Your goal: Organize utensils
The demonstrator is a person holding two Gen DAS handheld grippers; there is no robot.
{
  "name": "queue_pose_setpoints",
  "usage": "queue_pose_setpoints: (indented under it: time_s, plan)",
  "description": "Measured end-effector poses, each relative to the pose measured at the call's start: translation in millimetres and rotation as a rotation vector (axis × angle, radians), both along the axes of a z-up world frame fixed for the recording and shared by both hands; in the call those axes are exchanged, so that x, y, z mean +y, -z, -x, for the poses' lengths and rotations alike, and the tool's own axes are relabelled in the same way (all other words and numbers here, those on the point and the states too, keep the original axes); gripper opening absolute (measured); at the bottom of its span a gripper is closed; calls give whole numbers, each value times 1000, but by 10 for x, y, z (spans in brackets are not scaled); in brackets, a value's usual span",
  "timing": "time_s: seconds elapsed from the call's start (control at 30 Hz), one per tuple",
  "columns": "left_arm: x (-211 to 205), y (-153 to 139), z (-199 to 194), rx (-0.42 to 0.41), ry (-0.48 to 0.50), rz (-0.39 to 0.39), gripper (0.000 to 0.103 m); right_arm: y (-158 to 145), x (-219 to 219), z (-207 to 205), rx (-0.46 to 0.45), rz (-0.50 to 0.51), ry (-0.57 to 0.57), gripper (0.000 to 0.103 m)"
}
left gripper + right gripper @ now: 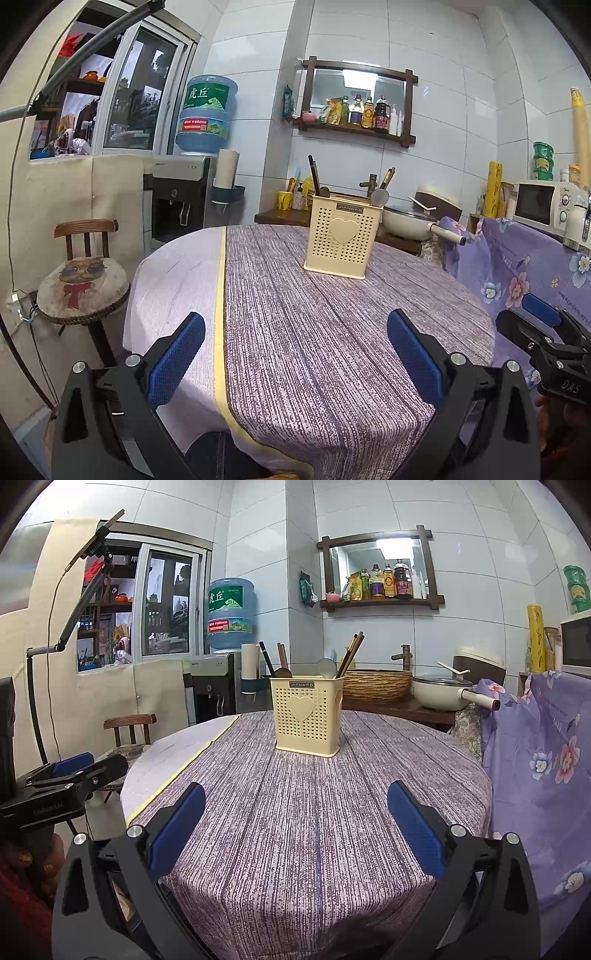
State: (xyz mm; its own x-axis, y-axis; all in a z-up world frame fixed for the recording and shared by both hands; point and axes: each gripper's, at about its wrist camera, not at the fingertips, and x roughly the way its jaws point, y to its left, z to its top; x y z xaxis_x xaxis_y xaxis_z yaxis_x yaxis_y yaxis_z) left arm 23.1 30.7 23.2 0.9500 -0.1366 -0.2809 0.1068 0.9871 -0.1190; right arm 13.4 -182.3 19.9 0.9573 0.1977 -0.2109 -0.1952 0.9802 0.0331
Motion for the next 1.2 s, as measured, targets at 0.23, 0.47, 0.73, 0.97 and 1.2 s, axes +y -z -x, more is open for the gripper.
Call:
queue_pose_setpoints:
  time_s: [0.23,0.47,0.73,0.97,1.2]
  plan:
    - [13,6,8,-1,-6,0,98,2,-2,-6,2,-2,-1,97]
    - [12,7,-3,5,-12,-4,98,6,10,-3,1,-3,-1,97]
    - [44,24,-12,8,-16,-5,98,9,12,-1,0,-3,-1,97]
    - [50,20,-11,13,-14,-8,98,16,36,-1,5,-7,-2,97]
    - [54,19,-13,17,-15,-10,98,22,35,-13,11,-8,-3,97]
